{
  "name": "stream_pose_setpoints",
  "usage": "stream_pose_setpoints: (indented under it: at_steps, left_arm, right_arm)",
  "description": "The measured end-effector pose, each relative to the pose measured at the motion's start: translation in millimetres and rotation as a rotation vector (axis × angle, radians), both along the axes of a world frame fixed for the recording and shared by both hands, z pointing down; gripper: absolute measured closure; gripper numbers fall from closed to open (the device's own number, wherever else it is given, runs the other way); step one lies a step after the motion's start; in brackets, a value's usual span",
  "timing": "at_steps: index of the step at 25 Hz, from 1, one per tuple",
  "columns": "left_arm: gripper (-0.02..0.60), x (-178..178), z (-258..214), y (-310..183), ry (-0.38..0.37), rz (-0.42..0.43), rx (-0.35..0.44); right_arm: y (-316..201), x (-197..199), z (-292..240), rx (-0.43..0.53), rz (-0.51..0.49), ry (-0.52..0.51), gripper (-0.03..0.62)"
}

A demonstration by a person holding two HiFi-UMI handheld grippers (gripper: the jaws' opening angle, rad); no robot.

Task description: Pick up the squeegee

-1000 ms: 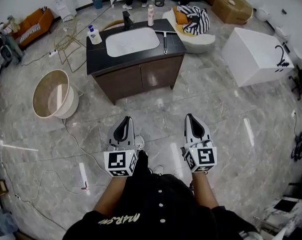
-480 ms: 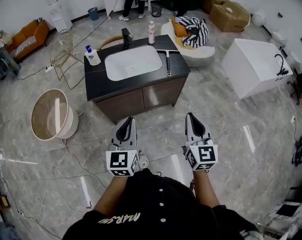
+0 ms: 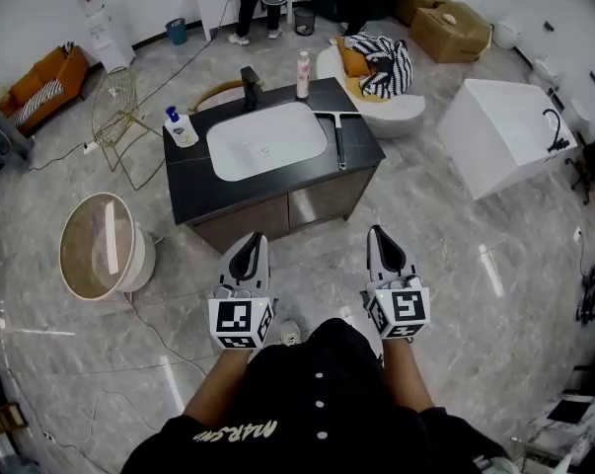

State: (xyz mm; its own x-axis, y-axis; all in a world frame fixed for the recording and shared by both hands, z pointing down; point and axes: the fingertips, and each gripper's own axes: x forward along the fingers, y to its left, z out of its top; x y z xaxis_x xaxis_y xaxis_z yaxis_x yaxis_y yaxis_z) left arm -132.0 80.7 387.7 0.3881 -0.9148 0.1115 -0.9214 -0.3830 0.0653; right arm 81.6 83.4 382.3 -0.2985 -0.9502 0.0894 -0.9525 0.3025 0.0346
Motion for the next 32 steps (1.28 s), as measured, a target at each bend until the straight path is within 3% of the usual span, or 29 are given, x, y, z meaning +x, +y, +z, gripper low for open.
stream_pose_setpoints:
  at_steps: [9, 18, 23, 32]
  left_arm:
    - [0.560, 10, 17, -60, -0.004, 0.024, -0.034]
    - [0.560, 22, 24, -173, -0.022, -0.007, -0.046]
    - [0.560, 43, 0, -241, -0.008, -0.022, 0.004]
    - [0.560, 87, -10, -325, -0.014, -0.021, -0.003]
  right_arm:
    - [-59, 8, 18, -0.029, 0.022, -0.011, 0.597]
    - [-181, 25, 25, -0.025, 0.008, -0.030, 0.597]
    - [-251, 45, 10, -0.011, -0.009, -0.024, 0.597]
    - [-338, 84, 4, -0.027, -0.037, -0.065, 0.597]
